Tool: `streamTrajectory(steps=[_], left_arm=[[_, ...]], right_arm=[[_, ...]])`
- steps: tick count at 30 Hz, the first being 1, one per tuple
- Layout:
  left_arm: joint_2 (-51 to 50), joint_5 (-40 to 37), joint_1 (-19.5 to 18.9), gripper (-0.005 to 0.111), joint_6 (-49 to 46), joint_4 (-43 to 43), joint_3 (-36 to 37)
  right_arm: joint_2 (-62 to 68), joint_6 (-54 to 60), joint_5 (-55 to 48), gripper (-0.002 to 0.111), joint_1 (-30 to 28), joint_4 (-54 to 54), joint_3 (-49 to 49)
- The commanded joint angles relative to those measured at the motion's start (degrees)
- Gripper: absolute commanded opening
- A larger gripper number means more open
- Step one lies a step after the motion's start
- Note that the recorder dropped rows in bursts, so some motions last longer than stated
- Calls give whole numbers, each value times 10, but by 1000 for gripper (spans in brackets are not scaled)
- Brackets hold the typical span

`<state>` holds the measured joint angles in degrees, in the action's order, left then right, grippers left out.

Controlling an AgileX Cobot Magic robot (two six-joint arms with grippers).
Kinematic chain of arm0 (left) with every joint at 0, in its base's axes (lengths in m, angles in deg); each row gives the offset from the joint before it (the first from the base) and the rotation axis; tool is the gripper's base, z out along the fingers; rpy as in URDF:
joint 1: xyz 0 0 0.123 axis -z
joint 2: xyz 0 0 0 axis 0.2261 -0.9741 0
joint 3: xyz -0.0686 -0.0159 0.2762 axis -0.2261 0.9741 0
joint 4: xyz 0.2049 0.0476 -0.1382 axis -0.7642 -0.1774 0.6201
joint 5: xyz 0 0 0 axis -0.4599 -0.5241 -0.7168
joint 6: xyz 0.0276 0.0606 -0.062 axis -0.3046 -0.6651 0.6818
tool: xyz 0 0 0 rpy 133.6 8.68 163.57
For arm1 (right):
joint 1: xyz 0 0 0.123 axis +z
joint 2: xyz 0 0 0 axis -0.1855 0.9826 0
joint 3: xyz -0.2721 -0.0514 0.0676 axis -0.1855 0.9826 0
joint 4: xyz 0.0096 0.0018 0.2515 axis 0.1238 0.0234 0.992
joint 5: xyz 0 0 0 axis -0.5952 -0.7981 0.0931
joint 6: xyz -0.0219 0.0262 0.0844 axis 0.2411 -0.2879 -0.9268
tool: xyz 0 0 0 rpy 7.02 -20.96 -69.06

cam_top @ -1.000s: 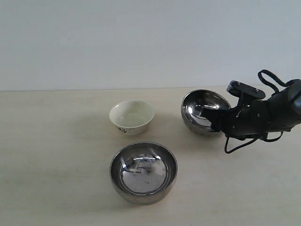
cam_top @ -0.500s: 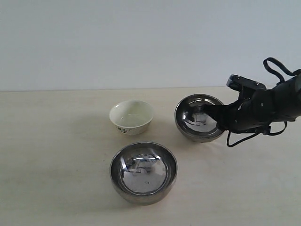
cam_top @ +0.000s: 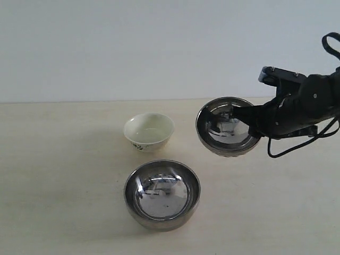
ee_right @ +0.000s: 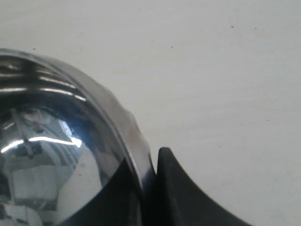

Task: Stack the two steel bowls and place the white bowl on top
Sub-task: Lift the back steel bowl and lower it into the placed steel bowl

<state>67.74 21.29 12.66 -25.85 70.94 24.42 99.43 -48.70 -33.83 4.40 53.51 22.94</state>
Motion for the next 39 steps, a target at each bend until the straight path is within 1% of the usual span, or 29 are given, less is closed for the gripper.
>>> streamTrajectory(steps=[1,9,14,17,26,31,34,39], left_arm=[[2,4,3,4,3,0,2],[2,4,3,4,3,0,2],[2,4,3,4,3,0,2],[2,4,3,4,3,0,2],[2,4,3,4,3,0,2],[2,4,3,4,3,0,2],[2,4,3,4,3,0,2],[2,4,3,4,3,0,2]], right_arm=[[-32,15,-18,0,27,-4,3],[-89,20,-26,0,82,-4,3],[-114,56,-78,0,108,-4,0],[-115,73,-103,0,127,-4,0],[-113,98,-121,0,187,-2,0],[-65,99,-139,0,193,-2,0],[-47,99,-120,0,193,17,0],[-28,109,-102,0,210,21,0]])
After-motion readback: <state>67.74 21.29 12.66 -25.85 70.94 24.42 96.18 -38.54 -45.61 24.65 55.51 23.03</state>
